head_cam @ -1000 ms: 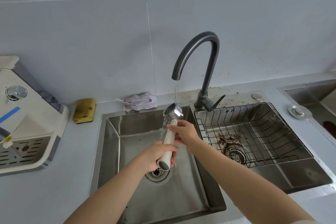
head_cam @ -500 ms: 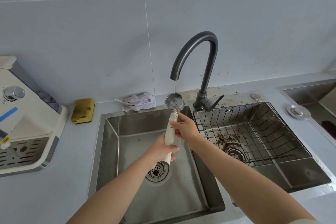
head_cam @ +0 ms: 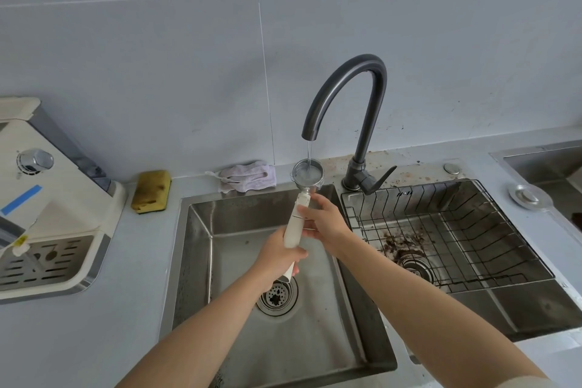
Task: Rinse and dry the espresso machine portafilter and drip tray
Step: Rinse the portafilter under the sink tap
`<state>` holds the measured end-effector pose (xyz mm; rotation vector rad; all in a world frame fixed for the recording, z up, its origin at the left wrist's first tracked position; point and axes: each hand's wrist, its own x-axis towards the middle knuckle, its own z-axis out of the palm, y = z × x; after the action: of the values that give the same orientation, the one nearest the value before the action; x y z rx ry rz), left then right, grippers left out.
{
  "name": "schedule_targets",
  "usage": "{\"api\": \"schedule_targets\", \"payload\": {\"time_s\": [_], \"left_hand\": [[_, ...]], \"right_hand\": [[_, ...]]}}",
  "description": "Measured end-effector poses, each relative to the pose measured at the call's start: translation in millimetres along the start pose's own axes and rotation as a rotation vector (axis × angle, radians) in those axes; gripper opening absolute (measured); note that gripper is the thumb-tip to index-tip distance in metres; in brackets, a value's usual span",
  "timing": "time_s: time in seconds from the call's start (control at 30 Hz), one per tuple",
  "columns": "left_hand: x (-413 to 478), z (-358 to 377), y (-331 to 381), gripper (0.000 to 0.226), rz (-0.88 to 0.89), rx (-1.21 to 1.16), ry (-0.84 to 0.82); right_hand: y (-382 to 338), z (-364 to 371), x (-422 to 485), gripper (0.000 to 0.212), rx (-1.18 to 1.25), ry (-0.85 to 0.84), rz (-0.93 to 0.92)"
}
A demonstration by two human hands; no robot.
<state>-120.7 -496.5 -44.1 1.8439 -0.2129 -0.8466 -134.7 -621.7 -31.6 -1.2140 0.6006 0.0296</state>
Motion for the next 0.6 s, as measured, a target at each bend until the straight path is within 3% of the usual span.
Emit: {"api": "schedule_targets", "payload": {"time_s": [0.17, 0.27, 0.47, 0.6], "left_hand": [[-5, -2, -5, 0.025, -0.032, -0.15, -0.084], [-9, -1, -7, 0.028, -0.062, -0.282, -0.149], [-12, 1, -10, 0.032, -0.105, -0.438, -0.259], [-11, 3, -14, 0.042, -0.082, -0.428, -0.242]], "right_hand": [[-6, -1, 2, 0.023, 0.097, -0.056, 0.045], [-10, -6, 3, 0.031, 0.181, -0.123, 0.036], [-21, -8, -2, 0.026, 0.118, -0.196, 0.015], [-21, -7, -3, 0.027, 0.021, -0.106, -0.029]]}}
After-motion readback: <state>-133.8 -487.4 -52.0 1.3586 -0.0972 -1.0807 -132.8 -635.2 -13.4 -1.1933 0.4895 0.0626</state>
